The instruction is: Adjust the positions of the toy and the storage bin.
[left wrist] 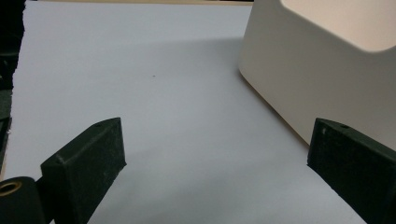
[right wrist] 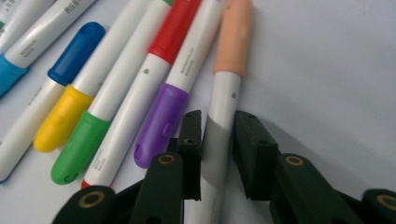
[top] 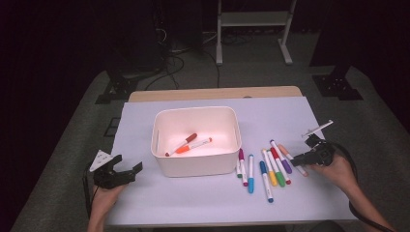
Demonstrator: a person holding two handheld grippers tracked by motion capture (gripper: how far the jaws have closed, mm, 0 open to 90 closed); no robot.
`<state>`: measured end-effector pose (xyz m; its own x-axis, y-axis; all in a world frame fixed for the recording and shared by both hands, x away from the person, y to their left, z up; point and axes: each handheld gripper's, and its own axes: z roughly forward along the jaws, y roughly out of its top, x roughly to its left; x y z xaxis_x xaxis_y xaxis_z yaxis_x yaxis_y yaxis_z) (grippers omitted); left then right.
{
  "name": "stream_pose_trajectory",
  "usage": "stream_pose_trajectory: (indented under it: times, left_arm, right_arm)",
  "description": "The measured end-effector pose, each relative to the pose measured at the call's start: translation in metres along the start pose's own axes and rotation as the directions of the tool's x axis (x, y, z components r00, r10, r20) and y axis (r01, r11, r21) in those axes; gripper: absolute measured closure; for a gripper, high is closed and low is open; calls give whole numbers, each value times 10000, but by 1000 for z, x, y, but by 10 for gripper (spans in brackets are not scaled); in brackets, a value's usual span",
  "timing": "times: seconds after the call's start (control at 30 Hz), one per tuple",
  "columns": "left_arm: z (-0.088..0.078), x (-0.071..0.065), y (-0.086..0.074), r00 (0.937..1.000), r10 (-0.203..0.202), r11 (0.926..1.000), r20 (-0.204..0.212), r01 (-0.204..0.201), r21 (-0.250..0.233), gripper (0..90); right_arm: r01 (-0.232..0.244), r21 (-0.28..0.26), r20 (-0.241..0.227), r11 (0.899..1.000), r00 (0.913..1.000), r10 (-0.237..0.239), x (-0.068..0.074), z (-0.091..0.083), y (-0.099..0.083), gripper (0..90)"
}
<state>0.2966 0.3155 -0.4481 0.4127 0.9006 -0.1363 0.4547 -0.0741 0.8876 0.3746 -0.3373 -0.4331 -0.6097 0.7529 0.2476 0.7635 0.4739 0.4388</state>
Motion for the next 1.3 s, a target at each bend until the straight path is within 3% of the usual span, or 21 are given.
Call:
stream_pose_trajectory:
  times: [0.07, 0.43, 0.8, 1.3]
  left_arm:
    - [0, 0, 0, 10000, -16, 10000, 0, 16, 2, 28]
    - [-1, 1, -1, 10000, -20, 10000, -37, 20, 8, 28]
    - [-1, 0, -1, 10000, -41, 10000, -52, 41, 20, 28]
    - [-2, 1, -1, 10000, -36, 10000, -76, 36, -13, 28]
  right_arm:
    - [-20, 46, 153, 10000, 9999, 20, 1, 0, 1, 746]
    - [-113, 66, 31, 9999, 9999, 113, -1, -1, 1, 755]
    - [-669, -166, -884, 9976, 9940, 652, -10, -6, -11, 755]
    - [-395, -471, -1727, 9981, 9845, 308, 1, -27, 0, 755]
